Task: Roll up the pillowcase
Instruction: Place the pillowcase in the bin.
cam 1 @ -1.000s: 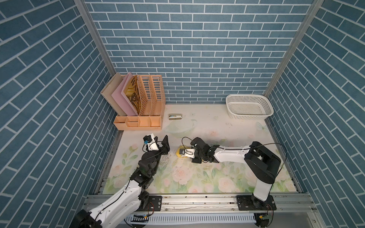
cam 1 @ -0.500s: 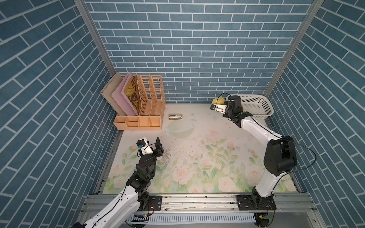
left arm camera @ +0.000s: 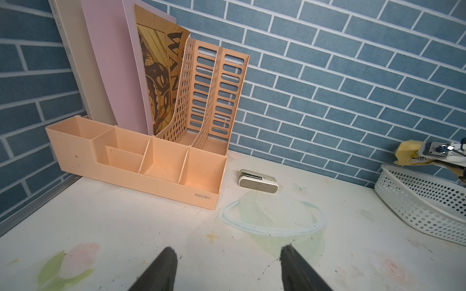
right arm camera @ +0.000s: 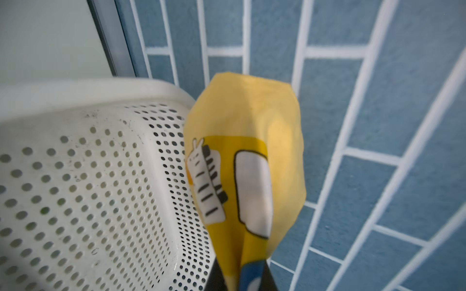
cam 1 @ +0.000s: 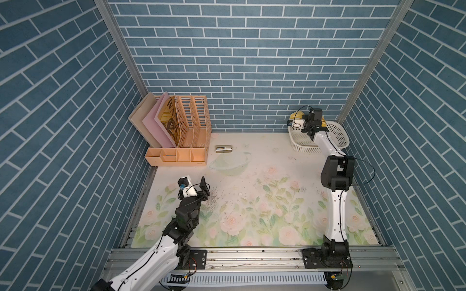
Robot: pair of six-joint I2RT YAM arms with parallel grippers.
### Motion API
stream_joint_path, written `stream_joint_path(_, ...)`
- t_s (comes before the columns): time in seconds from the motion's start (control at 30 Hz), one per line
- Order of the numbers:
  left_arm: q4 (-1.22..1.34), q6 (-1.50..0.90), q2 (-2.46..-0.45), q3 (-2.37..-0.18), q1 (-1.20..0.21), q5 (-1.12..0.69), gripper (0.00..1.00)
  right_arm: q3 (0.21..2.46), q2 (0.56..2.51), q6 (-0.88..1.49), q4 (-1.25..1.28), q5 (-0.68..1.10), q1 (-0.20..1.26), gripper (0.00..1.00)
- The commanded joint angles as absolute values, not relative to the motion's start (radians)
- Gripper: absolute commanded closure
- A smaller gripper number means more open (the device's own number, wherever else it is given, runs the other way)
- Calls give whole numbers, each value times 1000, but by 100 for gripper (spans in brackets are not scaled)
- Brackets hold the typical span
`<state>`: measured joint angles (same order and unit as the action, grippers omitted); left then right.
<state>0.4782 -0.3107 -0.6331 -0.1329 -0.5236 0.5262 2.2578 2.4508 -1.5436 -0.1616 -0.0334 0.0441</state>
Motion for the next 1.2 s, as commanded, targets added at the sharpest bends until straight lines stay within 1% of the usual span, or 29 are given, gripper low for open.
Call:
stream_joint_path(0.0,544,-279,-634,-98,-517,515,30,2300,2459,-1576,-267,147,-25,100)
stream_joint_path(0.07,593,-271,-673,-84,-517,508,30,2282,2471,-1599,-273,184,-52,100)
stream_joint_path(0.2,583,-265,-738,-120,-518,499,30,2282,2527,-1594,-281,264,-96,100)
stream_joint_path(0.37,579,-261,-785,-148,-518,492,29,2320,2611,-1577,-296,308,-119,100)
stream_joint_path(0.47,569,-261,-791,-155,-517,495,29,2321,2635,-1575,-317,304,-124,99)
stream_joint_path(0.5,567,-259,-792,-158,-518,497,29,2321,2640,-1575,-324,303,-124,89)
stream_joint_path(0.53,566,-258,-790,-160,-517,499,28,2322,2641,-1574,-333,304,-126,82)
stream_joint_path(0.6,560,-254,-792,-169,-517,501,27,2323,2631,-1571,-350,312,-127,72)
stream_joint_path(0.63,554,-255,-793,-174,-518,505,27,2321,2621,-1569,-360,317,-129,59)
stream_joint_path(0.67,547,-254,-794,-181,-518,509,26,2322,2610,-1569,-369,320,-130,27)
stream_joint_path(0.7,538,-253,-797,-190,-517,513,26,2322,2598,-1567,-378,326,-130,0)
stream_joint_path(0.87,496,-245,-800,-237,-518,544,23,2330,2518,-1542,-405,333,-145,0)
stream_joint_path(0.97,484,-227,-794,-256,-518,554,21,2339,2451,-1515,-467,375,-157,0)
stream_joint_path(1.17,441,-186,-787,-296,-516,631,19,2337,2338,-1486,-787,447,-166,0)
